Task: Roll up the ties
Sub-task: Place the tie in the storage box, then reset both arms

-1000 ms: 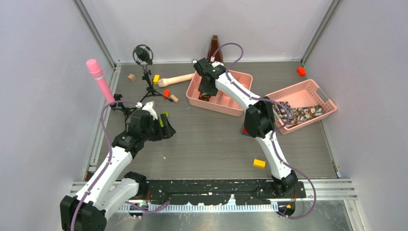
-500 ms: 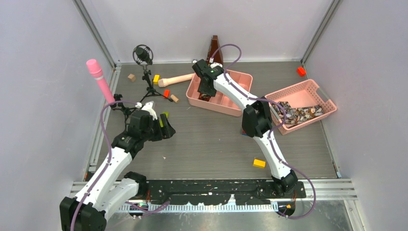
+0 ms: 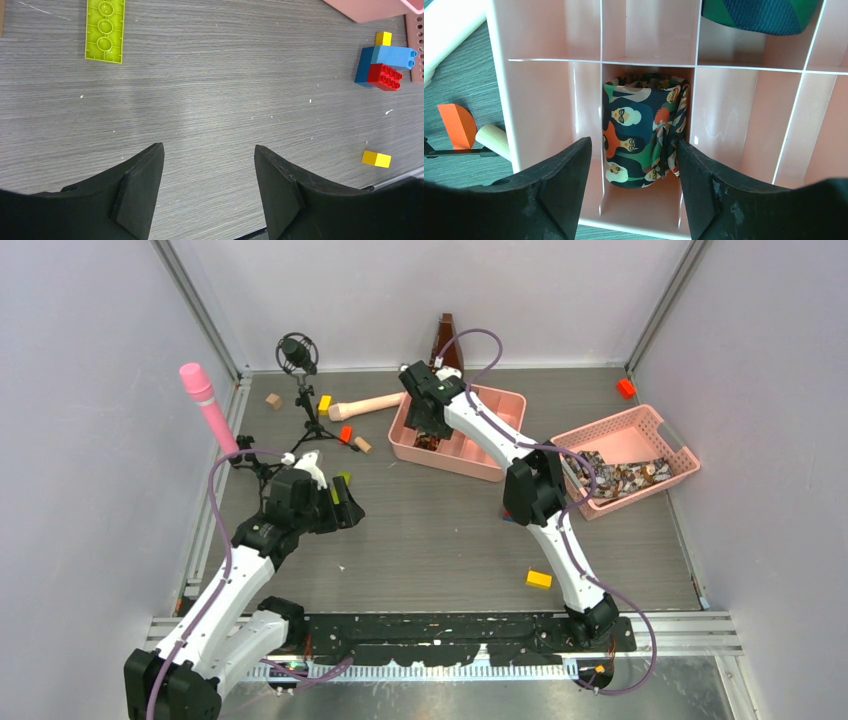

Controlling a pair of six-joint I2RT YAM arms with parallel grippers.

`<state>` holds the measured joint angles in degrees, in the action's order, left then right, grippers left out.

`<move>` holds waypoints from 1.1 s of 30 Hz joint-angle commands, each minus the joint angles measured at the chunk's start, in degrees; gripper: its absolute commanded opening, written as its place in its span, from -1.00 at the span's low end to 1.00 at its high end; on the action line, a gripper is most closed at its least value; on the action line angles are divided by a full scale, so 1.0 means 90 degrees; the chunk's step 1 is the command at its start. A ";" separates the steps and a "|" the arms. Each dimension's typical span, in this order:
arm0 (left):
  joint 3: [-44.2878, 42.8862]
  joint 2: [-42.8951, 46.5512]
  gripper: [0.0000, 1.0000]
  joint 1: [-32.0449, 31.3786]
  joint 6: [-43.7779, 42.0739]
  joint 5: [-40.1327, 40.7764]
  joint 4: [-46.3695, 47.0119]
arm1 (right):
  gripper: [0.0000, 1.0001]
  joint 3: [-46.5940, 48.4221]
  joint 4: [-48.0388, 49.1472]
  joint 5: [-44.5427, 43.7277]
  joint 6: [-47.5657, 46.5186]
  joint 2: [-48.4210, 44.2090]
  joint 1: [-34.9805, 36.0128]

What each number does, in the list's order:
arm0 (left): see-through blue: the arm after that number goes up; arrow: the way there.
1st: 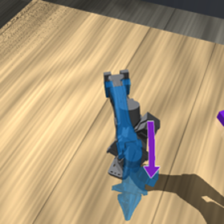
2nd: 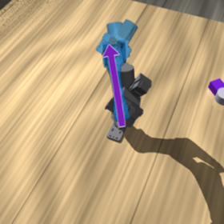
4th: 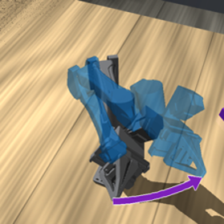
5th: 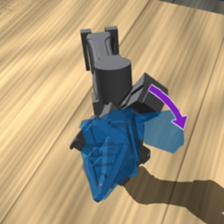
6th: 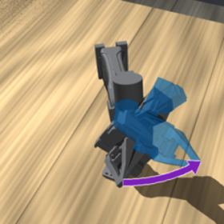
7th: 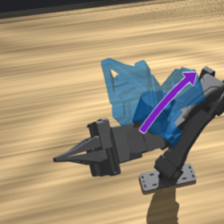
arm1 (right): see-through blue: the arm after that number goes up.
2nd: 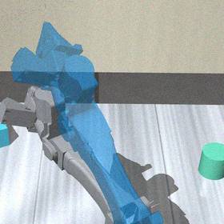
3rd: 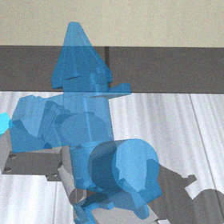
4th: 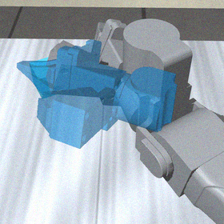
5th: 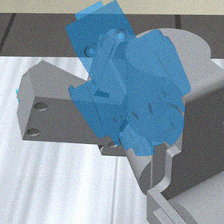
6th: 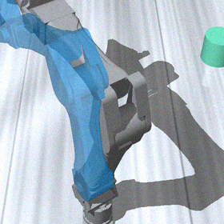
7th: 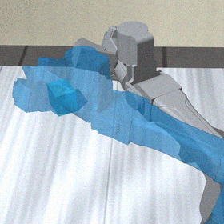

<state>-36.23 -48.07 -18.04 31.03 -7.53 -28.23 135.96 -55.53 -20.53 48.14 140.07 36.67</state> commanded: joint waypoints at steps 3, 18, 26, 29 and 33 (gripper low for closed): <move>-0.0251 0.0096 0.39 -0.0026 -0.0010 0.0095 -0.0082 | 0.40 0.0006 -0.0037 -0.0276 -0.0158 -0.0736 0.0007; -0.0545 -0.0179 0.48 -0.0026 0.0037 0.0539 -0.0330 | 0.40 -0.1933 0.1396 -0.0645 -0.1124 -0.2627 0.0047; -0.0645 -0.0217 0.59 -0.0026 0.0156 0.0775 -0.0153 | 0.50 -0.3740 0.2281 -0.0789 -0.1965 -0.4090 0.0033; -0.0680 -0.0156 0.69 -0.0027 0.0177 0.0962 -0.0155 | 0.53 -0.4525 0.2891 -0.0835 -0.2260 -0.4631 0.0037; -0.0646 0.0071 0.83 -0.0026 0.0215 0.1205 -0.0076 | 0.56 -0.5490 0.3317 -0.0857 -0.2466 -0.5418 0.0024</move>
<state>-40.07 -49.78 -18.04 32.42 -0.14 -30.68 91.70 -33.28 -26.20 29.93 98.30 36.71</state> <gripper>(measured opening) 0.890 0.771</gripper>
